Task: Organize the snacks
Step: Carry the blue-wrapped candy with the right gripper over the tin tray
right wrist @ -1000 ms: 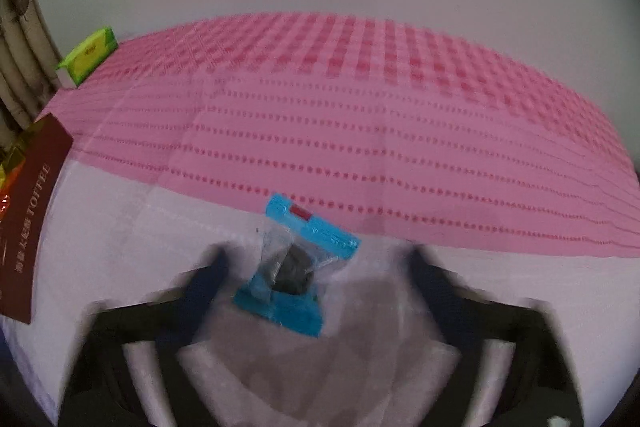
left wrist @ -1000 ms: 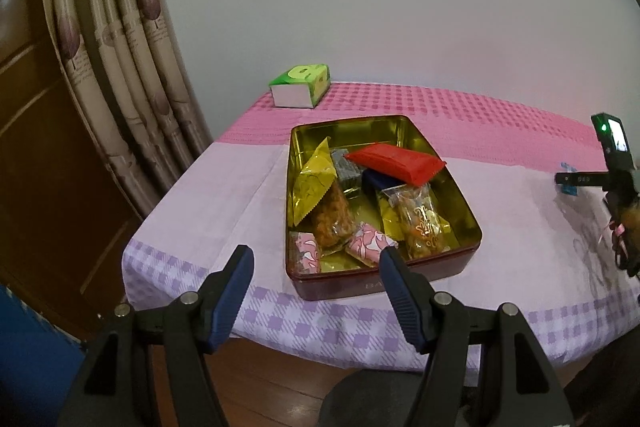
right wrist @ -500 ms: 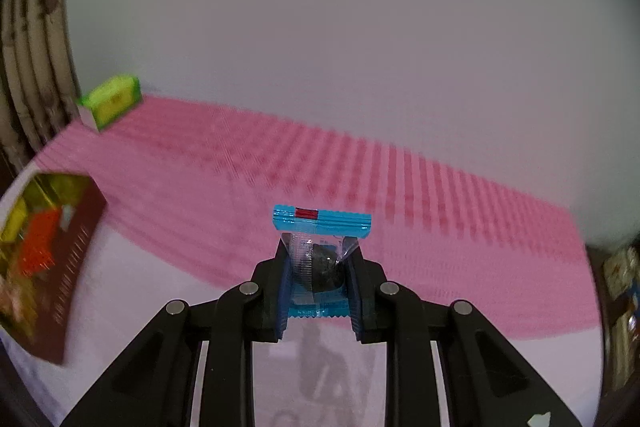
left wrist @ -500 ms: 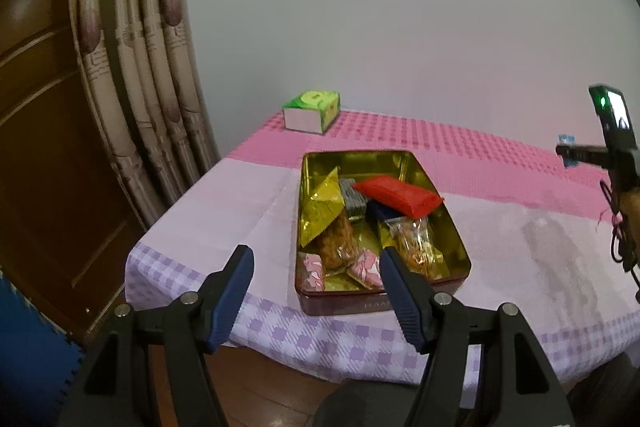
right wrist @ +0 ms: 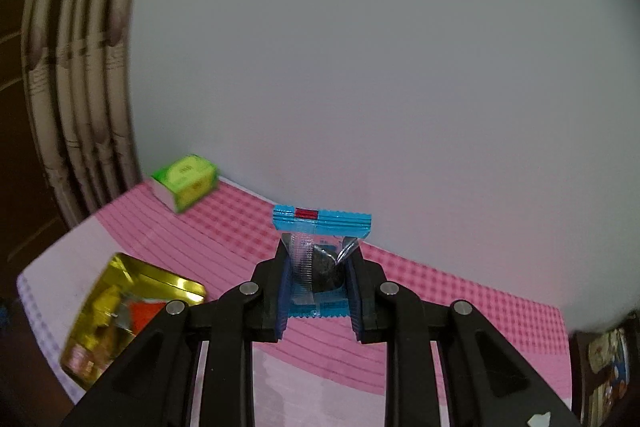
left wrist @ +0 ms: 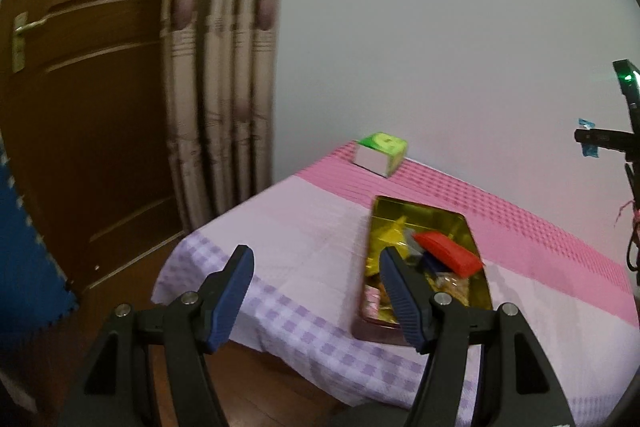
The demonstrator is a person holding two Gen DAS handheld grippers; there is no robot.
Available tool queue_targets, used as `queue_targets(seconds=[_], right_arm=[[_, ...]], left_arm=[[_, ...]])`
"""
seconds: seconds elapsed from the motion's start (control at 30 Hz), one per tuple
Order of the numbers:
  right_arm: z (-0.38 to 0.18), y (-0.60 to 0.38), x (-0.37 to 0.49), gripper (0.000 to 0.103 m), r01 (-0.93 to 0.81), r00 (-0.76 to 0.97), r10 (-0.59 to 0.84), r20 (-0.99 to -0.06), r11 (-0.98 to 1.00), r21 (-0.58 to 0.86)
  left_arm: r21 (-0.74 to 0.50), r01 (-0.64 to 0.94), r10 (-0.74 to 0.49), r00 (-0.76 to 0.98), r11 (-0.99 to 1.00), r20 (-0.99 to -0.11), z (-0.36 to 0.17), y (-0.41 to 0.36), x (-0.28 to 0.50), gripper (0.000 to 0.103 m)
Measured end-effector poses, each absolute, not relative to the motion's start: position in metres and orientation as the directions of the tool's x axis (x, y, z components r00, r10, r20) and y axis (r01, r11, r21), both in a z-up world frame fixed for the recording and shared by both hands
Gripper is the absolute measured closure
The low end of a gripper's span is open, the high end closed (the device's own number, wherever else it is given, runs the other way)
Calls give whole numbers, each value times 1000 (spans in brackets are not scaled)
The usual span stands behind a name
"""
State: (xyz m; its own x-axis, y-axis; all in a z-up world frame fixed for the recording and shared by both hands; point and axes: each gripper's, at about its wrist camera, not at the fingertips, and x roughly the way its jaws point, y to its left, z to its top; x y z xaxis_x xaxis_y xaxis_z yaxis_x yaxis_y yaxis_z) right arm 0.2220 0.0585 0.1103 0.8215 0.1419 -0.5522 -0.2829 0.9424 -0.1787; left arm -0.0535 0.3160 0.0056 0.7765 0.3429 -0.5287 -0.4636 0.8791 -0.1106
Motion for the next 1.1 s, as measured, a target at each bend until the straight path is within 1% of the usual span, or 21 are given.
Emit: queue_targets(seconds=[0.13, 0.4, 0.73, 0.93, 1.1], right_arm=[[115, 95, 211, 82, -326, 821, 178, -543, 926, -190], [95, 156, 195, 82, -407, 787, 240, -569, 894, -185], [30, 197, 178, 81, -480, 708, 267, -654, 861, -169], [-7, 205, 166, 81, -510, 662, 260, -703, 844, -168], [-28, 205, 161, 81, -519, 639, 253, -727, 839, -164]], left_arm=[[-135, -513, 372, 756, 848, -538, 5, 332, -58, 36], [-163, -565, 383, 716, 809, -584, -4, 352, -56, 36], [-169, -571, 372, 702, 803, -607, -11, 357, -52, 36], [-165, -569, 367, 698, 806, -615, -13, 358, -47, 36], [-161, -566, 366, 697, 808, -617, -14, 357, -47, 36]])
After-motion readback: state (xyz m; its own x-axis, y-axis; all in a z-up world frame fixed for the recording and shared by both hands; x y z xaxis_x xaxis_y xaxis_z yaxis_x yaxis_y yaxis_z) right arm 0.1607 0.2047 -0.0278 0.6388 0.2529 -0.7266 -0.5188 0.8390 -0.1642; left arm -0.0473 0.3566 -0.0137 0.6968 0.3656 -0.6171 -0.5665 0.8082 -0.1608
